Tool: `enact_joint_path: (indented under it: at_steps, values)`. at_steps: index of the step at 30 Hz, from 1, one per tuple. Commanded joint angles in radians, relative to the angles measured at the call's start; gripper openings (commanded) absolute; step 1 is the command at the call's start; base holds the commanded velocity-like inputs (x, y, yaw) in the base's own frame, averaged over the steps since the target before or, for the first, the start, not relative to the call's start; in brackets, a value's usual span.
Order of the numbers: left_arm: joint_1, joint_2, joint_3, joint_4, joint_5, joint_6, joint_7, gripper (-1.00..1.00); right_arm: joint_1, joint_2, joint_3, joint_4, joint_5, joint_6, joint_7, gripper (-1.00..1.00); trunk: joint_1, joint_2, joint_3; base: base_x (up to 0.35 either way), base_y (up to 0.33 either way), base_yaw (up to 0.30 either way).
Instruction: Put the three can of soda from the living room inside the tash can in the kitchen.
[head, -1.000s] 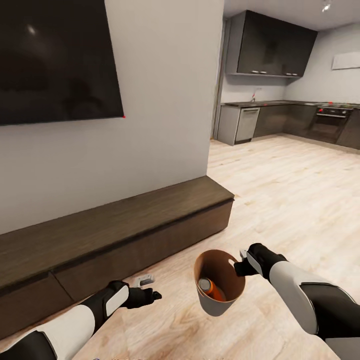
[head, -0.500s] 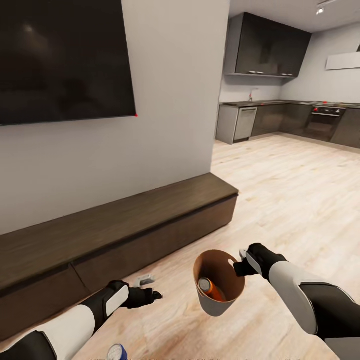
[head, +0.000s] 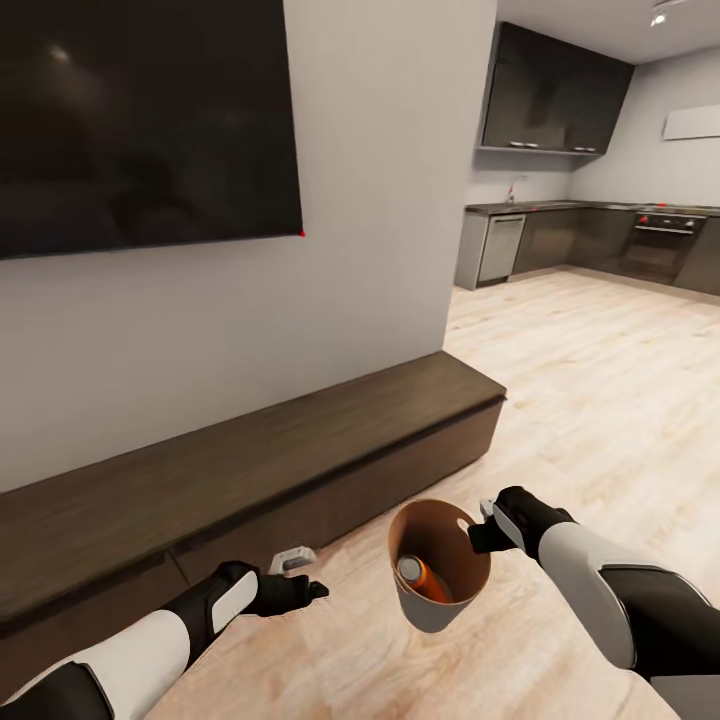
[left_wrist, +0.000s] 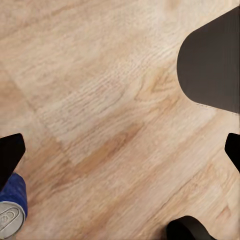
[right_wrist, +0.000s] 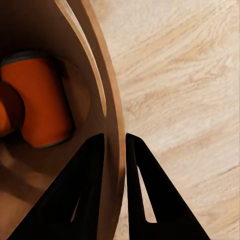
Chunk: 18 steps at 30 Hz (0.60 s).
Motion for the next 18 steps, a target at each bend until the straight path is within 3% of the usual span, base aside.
enact_joint_path:
  at_steps: [1, 11, 18]
  values:
    - [0.000, 0.000, 0.000, 0.000, 0.000, 0.000, -0.001, 1.00, 0.000, 0.000, -0.015, -0.001, -0.013, 0.001, 0.004, -1.00, 0.000, 0.000, 0.000, 0.237, 0.256, 0.000]
    - [0.000, -0.006, -0.001, 0.007, -0.001, -0.002, 0.011, 1.00, 0.000, -0.001, -0.016, -0.001, -0.013, 0.001, 0.005, -1.00, 0.000, 0.000, 0.000, 0.102, 0.082, -0.009]
    - [0.000, -0.006, -0.002, 0.008, -0.001, -0.002, 0.010, 1.00, 0.000, -0.002, -0.016, -0.001, -0.015, 0.001, 0.006, -1.00, 0.000, 0.000, 0.000, 0.006, 0.119, -0.189]
